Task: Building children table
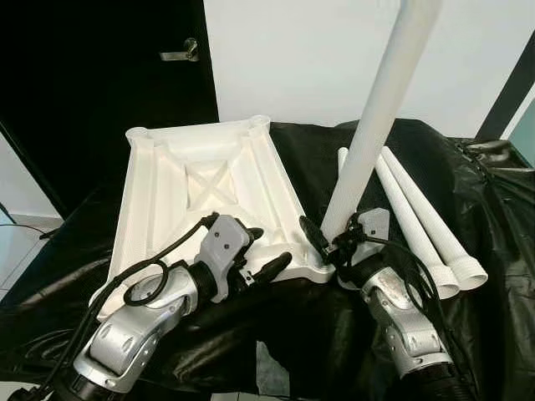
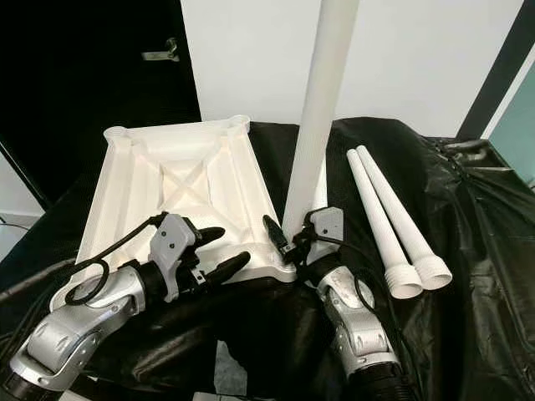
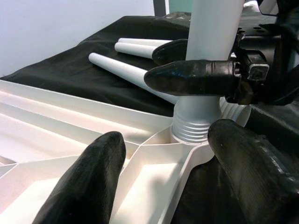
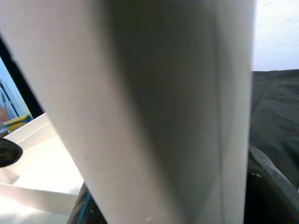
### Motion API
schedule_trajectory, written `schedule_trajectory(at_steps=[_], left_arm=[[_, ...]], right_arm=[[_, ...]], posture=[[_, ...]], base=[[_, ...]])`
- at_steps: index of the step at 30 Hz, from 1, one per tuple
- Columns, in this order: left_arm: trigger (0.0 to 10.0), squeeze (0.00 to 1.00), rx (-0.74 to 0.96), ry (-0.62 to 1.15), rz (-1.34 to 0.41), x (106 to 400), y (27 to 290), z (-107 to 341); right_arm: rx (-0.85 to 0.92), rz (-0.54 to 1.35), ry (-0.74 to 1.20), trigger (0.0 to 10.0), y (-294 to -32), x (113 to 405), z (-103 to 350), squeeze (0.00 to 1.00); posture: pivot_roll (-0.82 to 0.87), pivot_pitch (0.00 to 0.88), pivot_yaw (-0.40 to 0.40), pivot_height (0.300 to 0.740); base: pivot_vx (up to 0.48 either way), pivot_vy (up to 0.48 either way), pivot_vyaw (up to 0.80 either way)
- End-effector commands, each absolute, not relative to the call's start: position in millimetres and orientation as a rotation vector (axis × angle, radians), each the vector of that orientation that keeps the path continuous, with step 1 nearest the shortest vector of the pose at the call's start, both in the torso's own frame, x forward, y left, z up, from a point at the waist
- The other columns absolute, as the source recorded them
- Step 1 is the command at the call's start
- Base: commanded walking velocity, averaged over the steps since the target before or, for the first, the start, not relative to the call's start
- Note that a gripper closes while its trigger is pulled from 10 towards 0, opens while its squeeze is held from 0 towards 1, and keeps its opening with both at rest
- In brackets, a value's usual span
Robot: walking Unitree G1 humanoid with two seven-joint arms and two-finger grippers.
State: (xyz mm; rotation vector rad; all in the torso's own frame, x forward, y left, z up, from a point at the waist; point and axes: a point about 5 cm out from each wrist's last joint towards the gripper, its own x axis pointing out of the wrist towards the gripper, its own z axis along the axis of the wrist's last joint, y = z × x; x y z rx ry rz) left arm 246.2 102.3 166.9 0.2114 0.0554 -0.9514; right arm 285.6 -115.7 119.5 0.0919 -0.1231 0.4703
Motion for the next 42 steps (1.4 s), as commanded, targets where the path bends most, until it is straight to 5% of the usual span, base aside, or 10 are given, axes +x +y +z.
schedule_trajectory(at_steps=[1, 12, 31, 42], left_arm=[[10.0, 0.00, 0.220, 0.061, -1.058, 241.6, 99.4, 169.3], [10.0, 0.00, 0.220, 0.063, -1.059, 240.7, 99.2, 169.2], [10.0, 0.00, 0.225, 0.061, -1.071, 243.5, 102.4, 173.6], [10.0, 0.00, 0.225, 0.057, -1.042, 242.1, 103.2, 173.8]], right_arm=[[0.223, 0.444, 0.108, 10.0, -115.9, 276.4, 78.5, 0.00], [0.104, 0.565, 0.112, 10.0, -113.9, 276.9, 80.3, 0.00], [-0.077, 1.007, 0.099, 10.0, -153.3, 291.6, 97.0, 0.00], [-0.098, 0.860, 0.129, 10.0, -155.1, 299.8, 92.4, 0.00]], posture=[[0.12, 0.000, 0.021, 0.740], [0.12, 0.000, 0.023, 0.740], [0.12, 0.000, 0.057, 0.740], [0.14, 0.000, 0.023, 0.740]], base=[[0.000, 0.000, 0.00], [0.000, 0.000, 0.00], [0.000, 0.000, 0.00], [0.000, 0.000, 0.00]])
